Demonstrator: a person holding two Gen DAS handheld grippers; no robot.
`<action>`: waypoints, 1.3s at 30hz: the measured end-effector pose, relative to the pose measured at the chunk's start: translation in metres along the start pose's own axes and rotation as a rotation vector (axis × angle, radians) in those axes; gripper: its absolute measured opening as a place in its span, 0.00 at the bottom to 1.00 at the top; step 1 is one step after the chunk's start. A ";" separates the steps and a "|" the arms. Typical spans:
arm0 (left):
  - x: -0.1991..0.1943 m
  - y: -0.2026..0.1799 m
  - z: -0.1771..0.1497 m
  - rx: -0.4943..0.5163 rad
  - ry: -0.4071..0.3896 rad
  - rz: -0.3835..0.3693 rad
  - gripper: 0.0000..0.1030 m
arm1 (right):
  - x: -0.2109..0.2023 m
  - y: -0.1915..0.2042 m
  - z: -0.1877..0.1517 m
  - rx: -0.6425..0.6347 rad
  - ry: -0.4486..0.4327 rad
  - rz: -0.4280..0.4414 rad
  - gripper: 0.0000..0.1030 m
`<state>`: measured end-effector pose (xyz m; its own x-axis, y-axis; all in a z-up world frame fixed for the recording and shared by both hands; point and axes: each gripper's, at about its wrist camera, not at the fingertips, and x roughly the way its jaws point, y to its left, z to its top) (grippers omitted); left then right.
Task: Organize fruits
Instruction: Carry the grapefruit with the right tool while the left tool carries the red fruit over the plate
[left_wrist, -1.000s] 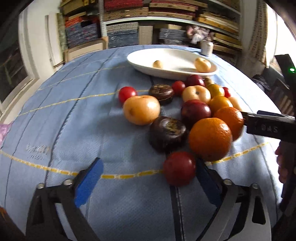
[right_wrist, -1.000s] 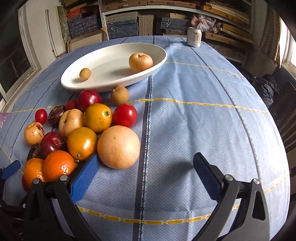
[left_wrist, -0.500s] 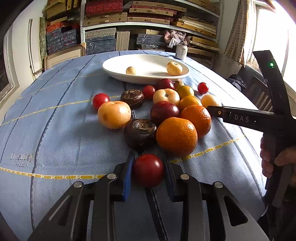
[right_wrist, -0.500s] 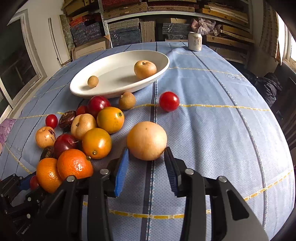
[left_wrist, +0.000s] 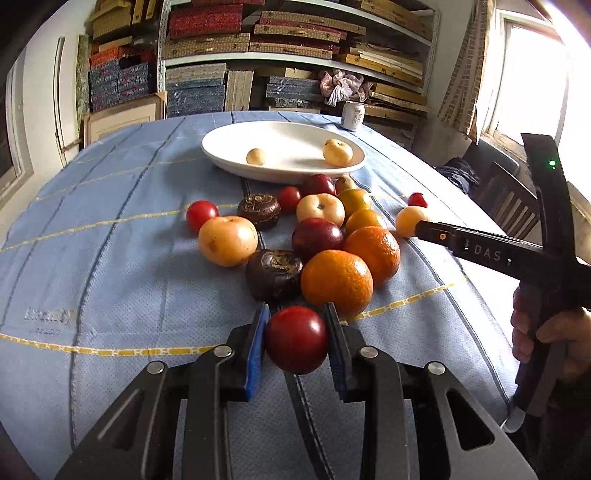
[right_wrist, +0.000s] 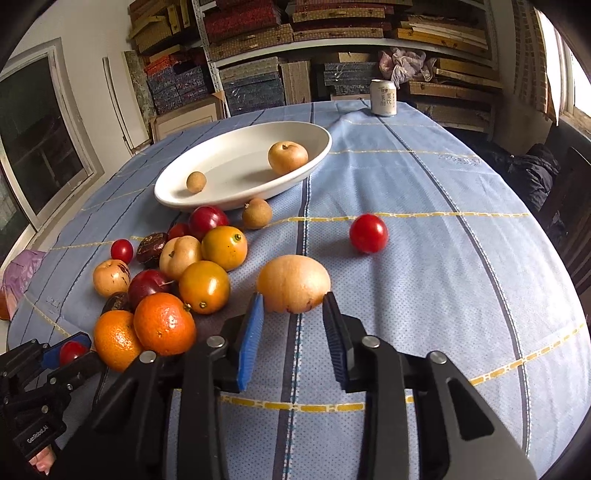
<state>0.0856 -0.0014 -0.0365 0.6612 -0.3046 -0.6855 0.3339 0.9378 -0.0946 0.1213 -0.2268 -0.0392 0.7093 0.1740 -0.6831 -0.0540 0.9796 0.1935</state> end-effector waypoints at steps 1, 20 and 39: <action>-0.003 -0.001 0.000 0.004 -0.007 -0.009 0.29 | -0.004 0.000 -0.001 0.000 -0.015 -0.002 0.18; 0.005 0.007 0.000 0.001 0.006 -0.007 0.29 | 0.021 0.014 0.005 -0.068 0.066 -0.070 0.43; -0.008 -0.004 0.104 0.053 -0.091 0.051 0.29 | -0.049 0.017 0.069 -0.039 -0.139 -0.001 0.43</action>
<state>0.1484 -0.0196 0.0443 0.7354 -0.2729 -0.6202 0.3318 0.9431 -0.0215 0.1340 -0.2262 0.0466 0.7996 0.1606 -0.5787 -0.0790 0.9833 0.1638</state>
